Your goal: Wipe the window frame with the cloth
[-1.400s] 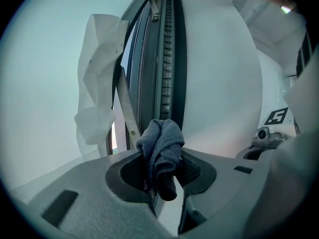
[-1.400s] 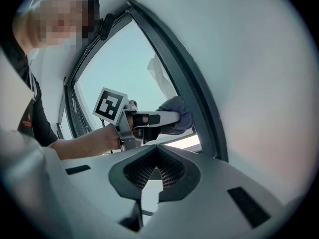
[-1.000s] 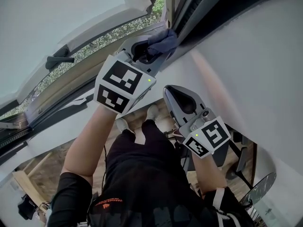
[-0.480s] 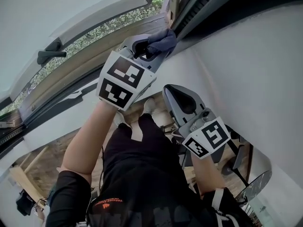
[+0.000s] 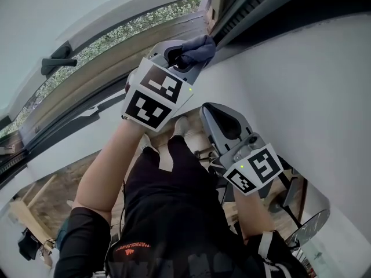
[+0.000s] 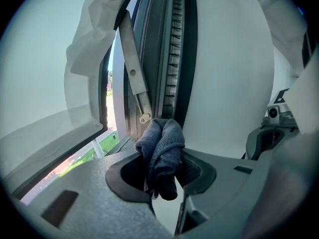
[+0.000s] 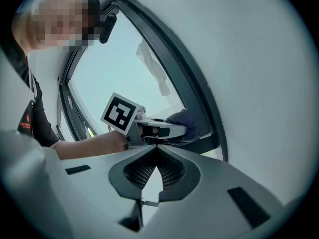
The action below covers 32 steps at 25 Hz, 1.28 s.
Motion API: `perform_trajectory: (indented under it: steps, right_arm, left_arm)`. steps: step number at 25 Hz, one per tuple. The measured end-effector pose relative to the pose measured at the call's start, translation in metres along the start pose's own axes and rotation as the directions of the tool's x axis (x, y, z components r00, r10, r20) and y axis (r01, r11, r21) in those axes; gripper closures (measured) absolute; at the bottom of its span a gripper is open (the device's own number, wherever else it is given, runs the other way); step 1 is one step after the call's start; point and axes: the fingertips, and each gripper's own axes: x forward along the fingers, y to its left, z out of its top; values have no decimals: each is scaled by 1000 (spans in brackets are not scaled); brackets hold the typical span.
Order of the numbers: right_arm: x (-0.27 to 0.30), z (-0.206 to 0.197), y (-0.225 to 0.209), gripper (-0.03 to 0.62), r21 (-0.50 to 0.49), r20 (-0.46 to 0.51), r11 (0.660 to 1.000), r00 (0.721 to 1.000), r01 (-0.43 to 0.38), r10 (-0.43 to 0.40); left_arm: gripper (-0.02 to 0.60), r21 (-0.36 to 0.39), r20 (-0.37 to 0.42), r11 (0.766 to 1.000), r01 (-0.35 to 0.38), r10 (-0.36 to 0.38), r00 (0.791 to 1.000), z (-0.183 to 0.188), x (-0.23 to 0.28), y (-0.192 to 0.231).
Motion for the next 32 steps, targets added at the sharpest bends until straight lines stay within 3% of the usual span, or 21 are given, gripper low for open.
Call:
perform_trajectory:
  steps: [14,32]
  right_arm:
    - [2,-4,0,589,10,1,1000,1000,-1,1]
    - [24,-12,25,589,7,-26,999,999,-38,38]
  left_arm:
    - [440,-43,-56,999,-16,14,998,-9,3,3]
    - [440,-103,-65,994,-28,21,998,-31,-29,13]
